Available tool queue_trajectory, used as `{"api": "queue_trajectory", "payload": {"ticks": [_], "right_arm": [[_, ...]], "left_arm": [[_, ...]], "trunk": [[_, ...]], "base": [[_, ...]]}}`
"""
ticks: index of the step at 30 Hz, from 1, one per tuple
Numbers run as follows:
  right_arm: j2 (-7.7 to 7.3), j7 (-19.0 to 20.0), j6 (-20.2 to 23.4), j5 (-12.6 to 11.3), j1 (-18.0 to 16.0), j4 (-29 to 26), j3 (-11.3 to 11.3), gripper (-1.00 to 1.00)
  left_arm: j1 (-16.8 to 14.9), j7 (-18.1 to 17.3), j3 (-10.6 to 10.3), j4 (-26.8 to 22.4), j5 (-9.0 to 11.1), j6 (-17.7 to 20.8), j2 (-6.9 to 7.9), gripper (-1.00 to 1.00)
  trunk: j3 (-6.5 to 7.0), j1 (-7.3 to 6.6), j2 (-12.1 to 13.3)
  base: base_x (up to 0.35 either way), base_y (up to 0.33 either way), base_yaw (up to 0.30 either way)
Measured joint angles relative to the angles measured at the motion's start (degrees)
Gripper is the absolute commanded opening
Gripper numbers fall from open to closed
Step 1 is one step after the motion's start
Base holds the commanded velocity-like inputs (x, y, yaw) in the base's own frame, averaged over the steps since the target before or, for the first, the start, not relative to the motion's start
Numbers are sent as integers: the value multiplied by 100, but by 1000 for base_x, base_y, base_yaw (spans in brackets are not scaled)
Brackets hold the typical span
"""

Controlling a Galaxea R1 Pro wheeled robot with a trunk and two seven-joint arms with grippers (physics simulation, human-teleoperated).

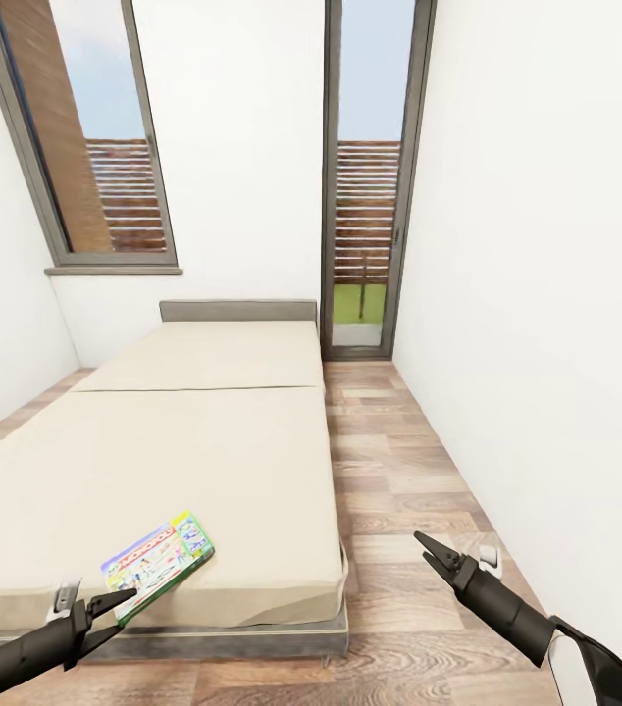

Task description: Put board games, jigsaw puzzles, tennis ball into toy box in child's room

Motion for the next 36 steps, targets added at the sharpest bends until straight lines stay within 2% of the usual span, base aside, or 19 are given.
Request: {"api": "queue_trajectory", "payload": {"ticks": [6,36], "right_arm": [[0,1,-1,2,0,0,0,100],[0,1,0,0,0,0,0,100]], "left_arm": [[0,0,0,0,-4,6,0,100],[0,0,2,0,-4,10,-5,100]], "trunk": [[-107,131,-239],[-108,132,-241]], "base": [[0,0,0],[0,0,0]]}}
